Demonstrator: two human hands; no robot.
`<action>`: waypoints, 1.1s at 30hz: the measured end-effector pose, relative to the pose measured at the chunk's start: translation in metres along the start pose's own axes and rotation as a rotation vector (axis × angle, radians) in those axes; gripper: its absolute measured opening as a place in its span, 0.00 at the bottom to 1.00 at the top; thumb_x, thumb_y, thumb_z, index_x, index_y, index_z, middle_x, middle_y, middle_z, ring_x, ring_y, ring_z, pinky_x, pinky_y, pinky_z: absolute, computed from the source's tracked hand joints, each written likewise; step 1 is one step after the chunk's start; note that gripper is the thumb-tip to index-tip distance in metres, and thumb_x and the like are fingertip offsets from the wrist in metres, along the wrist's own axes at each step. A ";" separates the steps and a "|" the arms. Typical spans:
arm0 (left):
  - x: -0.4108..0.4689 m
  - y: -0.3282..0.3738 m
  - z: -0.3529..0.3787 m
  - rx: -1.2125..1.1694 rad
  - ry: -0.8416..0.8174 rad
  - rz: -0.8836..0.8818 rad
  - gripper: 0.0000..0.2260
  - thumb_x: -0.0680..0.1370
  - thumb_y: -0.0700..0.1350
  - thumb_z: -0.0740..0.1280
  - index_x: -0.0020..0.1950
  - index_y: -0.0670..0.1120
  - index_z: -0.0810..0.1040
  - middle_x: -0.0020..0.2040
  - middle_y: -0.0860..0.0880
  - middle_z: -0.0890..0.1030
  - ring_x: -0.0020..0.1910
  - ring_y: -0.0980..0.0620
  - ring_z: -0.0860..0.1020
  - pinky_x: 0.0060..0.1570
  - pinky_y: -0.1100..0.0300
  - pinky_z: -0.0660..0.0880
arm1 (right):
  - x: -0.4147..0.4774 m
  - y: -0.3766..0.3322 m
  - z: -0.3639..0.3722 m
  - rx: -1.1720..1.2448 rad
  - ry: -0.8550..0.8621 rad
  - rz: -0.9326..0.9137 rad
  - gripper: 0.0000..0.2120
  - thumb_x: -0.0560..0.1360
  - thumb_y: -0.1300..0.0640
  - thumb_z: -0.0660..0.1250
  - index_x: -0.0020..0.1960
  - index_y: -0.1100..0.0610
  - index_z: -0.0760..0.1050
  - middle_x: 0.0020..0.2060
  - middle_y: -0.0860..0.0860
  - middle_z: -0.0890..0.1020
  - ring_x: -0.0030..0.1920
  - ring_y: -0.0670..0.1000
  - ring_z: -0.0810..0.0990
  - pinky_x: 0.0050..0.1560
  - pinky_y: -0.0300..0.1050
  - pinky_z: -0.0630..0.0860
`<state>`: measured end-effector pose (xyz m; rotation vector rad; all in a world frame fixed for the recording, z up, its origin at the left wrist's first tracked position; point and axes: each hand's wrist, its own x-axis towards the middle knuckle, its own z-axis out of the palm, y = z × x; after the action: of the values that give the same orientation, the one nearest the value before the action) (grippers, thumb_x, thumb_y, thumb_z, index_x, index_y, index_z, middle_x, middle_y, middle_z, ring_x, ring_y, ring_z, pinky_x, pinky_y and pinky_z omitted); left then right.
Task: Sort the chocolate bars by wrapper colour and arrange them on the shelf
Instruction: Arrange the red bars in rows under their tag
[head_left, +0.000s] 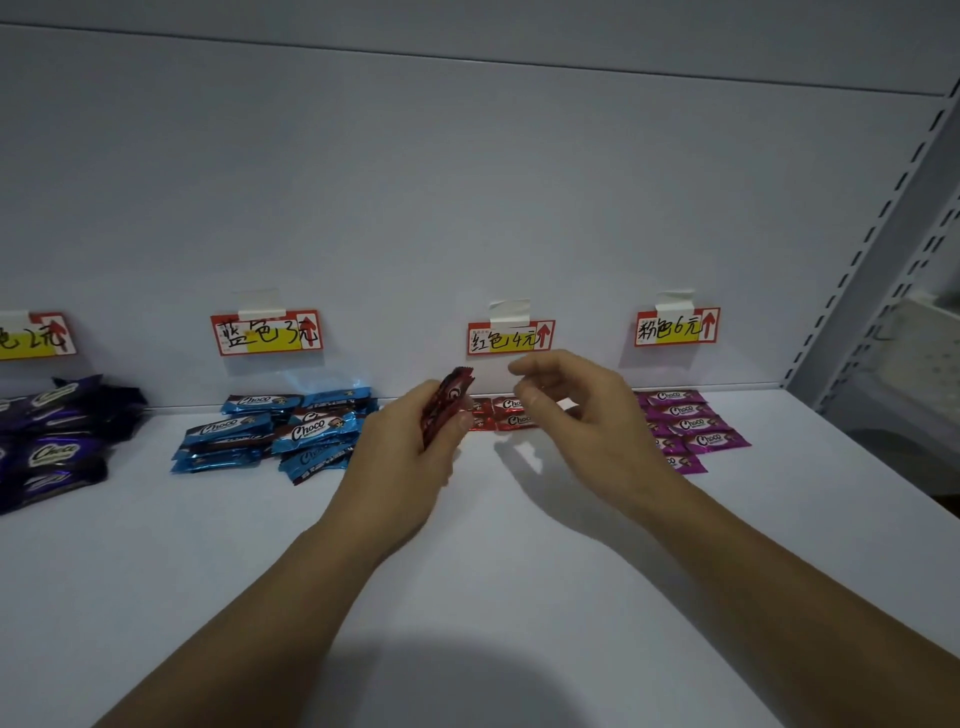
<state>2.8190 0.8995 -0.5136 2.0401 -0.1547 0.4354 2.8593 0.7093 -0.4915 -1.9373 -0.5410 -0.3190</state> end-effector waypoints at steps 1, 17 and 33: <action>0.000 0.004 -0.004 -0.118 -0.062 -0.046 0.03 0.81 0.45 0.67 0.53 0.48 0.80 0.37 0.48 0.81 0.32 0.54 0.79 0.34 0.54 0.79 | -0.001 -0.006 -0.002 0.117 -0.040 0.006 0.09 0.79 0.61 0.70 0.58 0.53 0.81 0.44 0.47 0.84 0.45 0.46 0.82 0.42 0.40 0.79; -0.008 0.020 -0.006 -0.611 -0.466 -0.302 0.10 0.83 0.43 0.62 0.62 0.38 0.74 0.49 0.38 0.84 0.37 0.40 0.82 0.33 0.54 0.73 | -0.003 -0.007 0.000 0.250 -0.121 0.043 0.14 0.73 0.65 0.76 0.57 0.57 0.81 0.41 0.59 0.83 0.40 0.55 0.82 0.42 0.45 0.81; 0.002 0.016 -0.014 -0.640 -0.166 -0.467 0.04 0.77 0.40 0.63 0.50 0.45 0.75 0.35 0.46 0.65 0.29 0.52 0.59 0.28 0.62 0.54 | 0.001 -0.005 -0.019 0.279 -0.052 0.018 0.07 0.68 0.71 0.76 0.44 0.65 0.83 0.43 0.57 0.86 0.43 0.51 0.86 0.48 0.40 0.81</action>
<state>2.8128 0.9041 -0.4941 1.4131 0.0792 -0.0792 2.8582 0.6942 -0.4794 -1.6831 -0.5701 -0.1714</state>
